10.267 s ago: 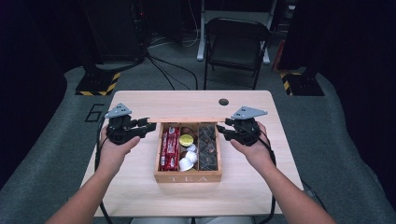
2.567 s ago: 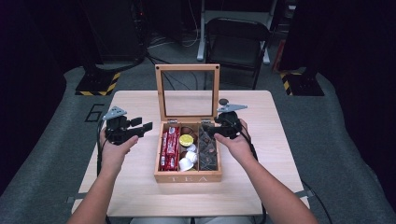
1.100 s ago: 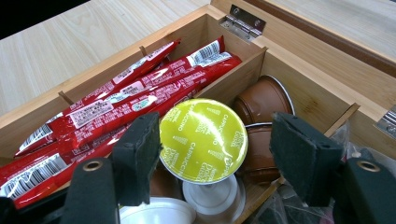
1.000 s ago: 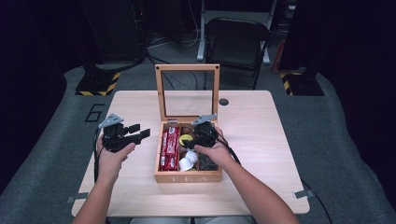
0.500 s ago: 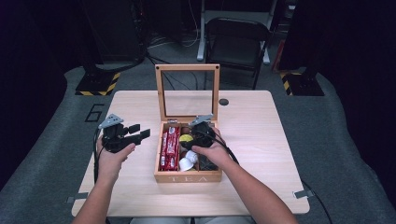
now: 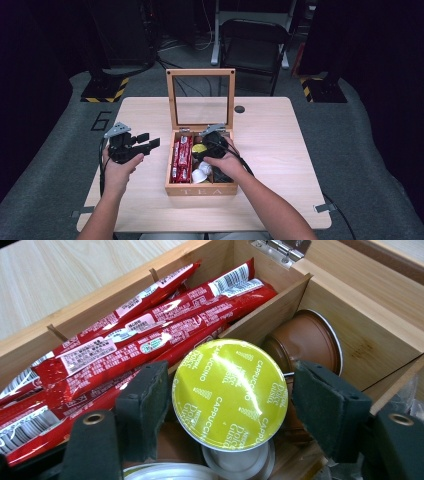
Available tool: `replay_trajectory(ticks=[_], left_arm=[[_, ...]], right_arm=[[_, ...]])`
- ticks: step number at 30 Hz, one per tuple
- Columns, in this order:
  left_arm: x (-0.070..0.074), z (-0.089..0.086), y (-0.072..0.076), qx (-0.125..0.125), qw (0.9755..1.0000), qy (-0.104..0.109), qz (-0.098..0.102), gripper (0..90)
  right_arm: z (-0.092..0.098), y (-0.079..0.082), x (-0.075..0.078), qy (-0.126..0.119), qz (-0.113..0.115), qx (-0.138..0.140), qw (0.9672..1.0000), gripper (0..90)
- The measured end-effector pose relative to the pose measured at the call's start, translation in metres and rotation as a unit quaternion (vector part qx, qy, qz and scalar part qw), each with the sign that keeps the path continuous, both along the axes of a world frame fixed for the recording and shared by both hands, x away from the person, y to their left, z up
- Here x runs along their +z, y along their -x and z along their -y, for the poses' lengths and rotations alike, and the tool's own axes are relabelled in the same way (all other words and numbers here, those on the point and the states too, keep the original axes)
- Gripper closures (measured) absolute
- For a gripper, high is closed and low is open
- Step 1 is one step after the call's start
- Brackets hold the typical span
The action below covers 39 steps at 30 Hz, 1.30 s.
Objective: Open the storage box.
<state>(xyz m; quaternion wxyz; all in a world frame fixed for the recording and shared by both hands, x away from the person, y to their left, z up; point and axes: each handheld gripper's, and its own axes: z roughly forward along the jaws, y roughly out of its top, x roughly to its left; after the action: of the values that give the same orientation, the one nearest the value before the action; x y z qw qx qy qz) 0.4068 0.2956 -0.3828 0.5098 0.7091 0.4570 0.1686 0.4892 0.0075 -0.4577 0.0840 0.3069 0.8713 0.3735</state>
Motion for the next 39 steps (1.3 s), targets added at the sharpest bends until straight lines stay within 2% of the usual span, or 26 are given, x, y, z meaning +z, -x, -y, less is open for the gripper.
replay_trajectory(ticks=[5, 6, 12, 16, 21, 23, 24, 27, 28, 29, 31, 34, 39], left_arm=[[0.000, -0.001, 0.000, 0.000, 1.0000, 0.000, 0.001, 44.5], [0.000, -0.001, 0.000, 0.000, 1.0000, 0.001, 0.001, 44.5], [-0.001, -0.001, 0.000, 0.000, 1.0000, 0.000, 0.000, 44.5], [-0.001, -0.001, 0.000, 0.000, 1.0000, 0.000, -0.001, 44.5], [0.000, -0.001, 0.000, 0.002, 1.0000, 0.000, 0.001, 44.6], [0.000, -0.001, 0.000, 0.002, 1.0000, 0.000, 0.001, 44.6], [0.000, -0.001, 0.000, 0.002, 1.0000, 0.000, 0.001, 44.7], [0.000, -0.001, 0.000, 0.003, 1.0000, 0.000, 0.001, 44.7], [0.000, -0.001, 0.000, 0.002, 1.0000, 0.000, 0.001, 44.7], [0.000, -0.002, 0.000, 0.002, 1.0000, 0.000, 0.001, 44.7], [0.000, -0.001, 0.000, 0.002, 1.0000, -0.001, 0.001, 44.7], [0.000, -0.001, 0.001, 0.001, 1.0000, -0.003, 0.000, 44.7], [0.000, -0.001, 0.001, 0.003, 1.0000, -0.002, 0.001, 44.8]], right_arm=[[-0.002, 0.000, -0.002, 0.007, 0.006, -0.001, 1.0000, 36.2], [-0.002, -0.001, -0.002, 0.001, 0.008, -0.001, 1.0000, 36.8], [-0.002, 0.001, 0.000, 0.011, 0.009, -0.001, 0.9999, 37.3], [-0.001, 0.000, 0.001, 0.011, 0.018, 0.001, 0.9998, 37.4], [0.000, 0.001, 0.003, 0.004, 0.012, -0.005, 0.9999, 37.5], [0.002, -0.002, 0.003, 0.004, 0.028, 0.005, 0.9996, 37.5], [0.002, -0.001, 0.003, 0.002, 0.021, 0.002, 0.9998, 37.5], [0.003, 0.000, 0.005, -0.001, 0.020, -0.001, 0.9998, 37.5], [0.004, -0.001, 0.006, -0.003, 0.027, 0.001, 0.9996, 37.5], [0.004, 0.000, 0.007, -0.005, 0.021, -0.004, 0.9998, 37.5], [0.005, 0.000, 0.010, -0.004, 0.031, 0.006, 0.9995, 37.5], [0.006, 0.001, 0.016, -0.008, 0.031, 0.001, 0.9995, 37.5], [0.010, 0.002, 0.029, -0.015, 0.045, 0.001, 0.9988, 37.5]])
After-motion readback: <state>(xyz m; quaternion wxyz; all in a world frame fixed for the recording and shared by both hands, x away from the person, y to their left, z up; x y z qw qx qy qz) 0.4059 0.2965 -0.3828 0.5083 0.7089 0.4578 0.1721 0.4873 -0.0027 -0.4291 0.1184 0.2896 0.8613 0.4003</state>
